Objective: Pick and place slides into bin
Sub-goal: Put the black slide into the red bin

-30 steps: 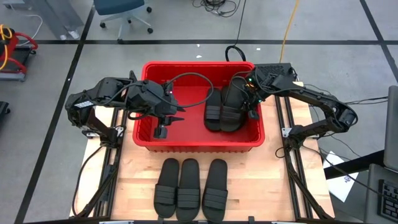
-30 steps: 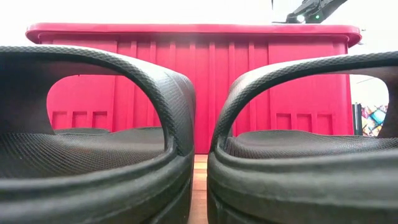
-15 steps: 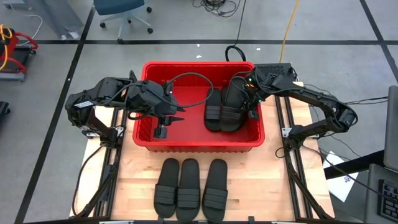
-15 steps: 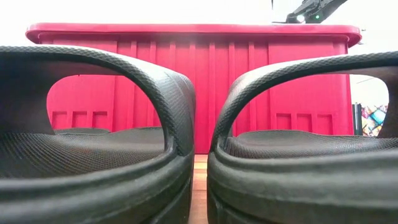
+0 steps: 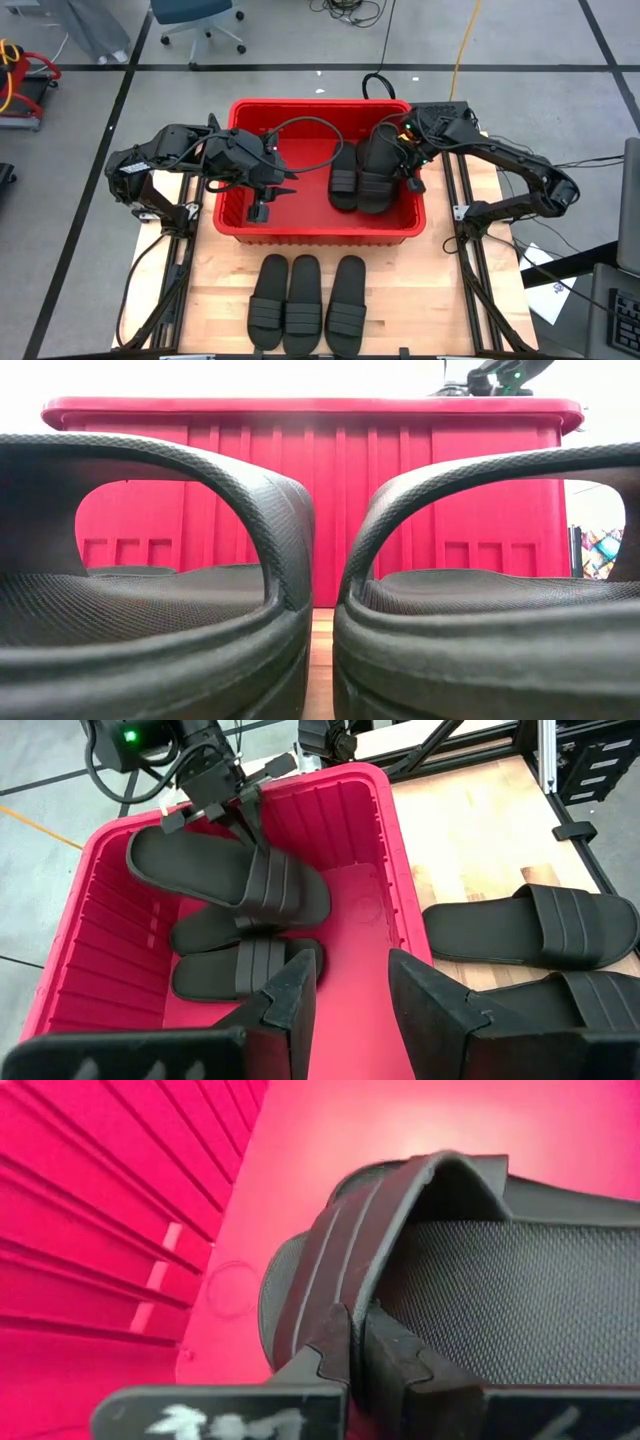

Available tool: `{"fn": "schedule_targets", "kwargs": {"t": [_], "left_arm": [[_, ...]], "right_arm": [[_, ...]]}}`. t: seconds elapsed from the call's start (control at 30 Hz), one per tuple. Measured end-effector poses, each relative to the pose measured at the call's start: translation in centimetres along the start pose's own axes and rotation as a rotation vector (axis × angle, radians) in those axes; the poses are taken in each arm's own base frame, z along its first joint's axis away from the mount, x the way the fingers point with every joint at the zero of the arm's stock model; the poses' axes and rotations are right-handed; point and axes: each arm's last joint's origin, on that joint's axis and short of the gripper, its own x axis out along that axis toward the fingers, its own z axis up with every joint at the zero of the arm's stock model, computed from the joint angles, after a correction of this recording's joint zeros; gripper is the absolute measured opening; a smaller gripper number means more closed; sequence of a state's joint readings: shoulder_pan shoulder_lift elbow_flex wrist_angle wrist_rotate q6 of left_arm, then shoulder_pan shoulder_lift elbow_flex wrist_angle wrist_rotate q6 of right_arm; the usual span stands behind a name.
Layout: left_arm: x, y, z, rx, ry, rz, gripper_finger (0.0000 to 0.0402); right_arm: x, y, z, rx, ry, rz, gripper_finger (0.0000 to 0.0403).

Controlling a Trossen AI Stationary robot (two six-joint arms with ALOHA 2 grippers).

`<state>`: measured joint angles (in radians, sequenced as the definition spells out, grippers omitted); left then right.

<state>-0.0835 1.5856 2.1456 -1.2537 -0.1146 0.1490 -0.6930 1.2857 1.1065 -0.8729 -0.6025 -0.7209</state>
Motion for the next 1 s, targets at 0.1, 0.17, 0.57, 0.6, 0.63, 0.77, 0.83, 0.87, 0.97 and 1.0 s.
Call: {"fn": "schedule_targets", "kwargs": {"t": [0.1,0.17,0.57,0.6,0.63,0.77,0.83,0.87,0.97,1.0], "left_arm": [[0.0,0.0,0.0,0.0,0.0,0.0,0.0124],[0.0,0.0,0.0,0.0,0.0,0.0,0.0124],[0.0,0.0,0.0,0.002,0.0,0.0,0.0124],[0.0,0.0,0.0,0.002,0.0,0.0,0.0124],[0.0,0.0,0.0,0.002,0.0,0.0,0.0124],[0.0,0.0,0.0,-0.001,0.0,0.0,0.0124],[0.0,0.0,0.0,0.0,0.0,0.0,0.0124],[0.0,0.0,0.0,0.0,0.0,0.0,0.0124],[0.0,0.0,0.0,0.002,0.0,0.0,0.0124],[0.0,0.0,0.0,0.003,0.0,0.0,0.0124]], "right_arm": [[0.0,0.0,0.0,-0.004,0.005,0.004,0.0001],[0.3,0.0,-0.3,-0.011,0.02,0.02,0.0001],[1.7,-0.3,-1.6,-0.008,0.08,0.017,0.0003],[1.7,-0.3,-1.6,-0.01,0.089,0.007,0.0006],[1.7,-0.3,-1.6,-0.013,0.099,-0.004,0.001],[1.7,-0.3,-1.7,-0.019,0.108,-0.009,0.0027],[1.7,-0.3,-1.7,-0.019,0.108,-0.009,0.0031],[1.7,-0.3,-1.6,-0.02,0.105,-0.008,0.0031],[1.7,-0.4,-1.6,-0.021,0.095,-0.015,0.0021],[1.7,-0.5,-1.5,-0.022,0.092,-0.019,0.0014]]}}
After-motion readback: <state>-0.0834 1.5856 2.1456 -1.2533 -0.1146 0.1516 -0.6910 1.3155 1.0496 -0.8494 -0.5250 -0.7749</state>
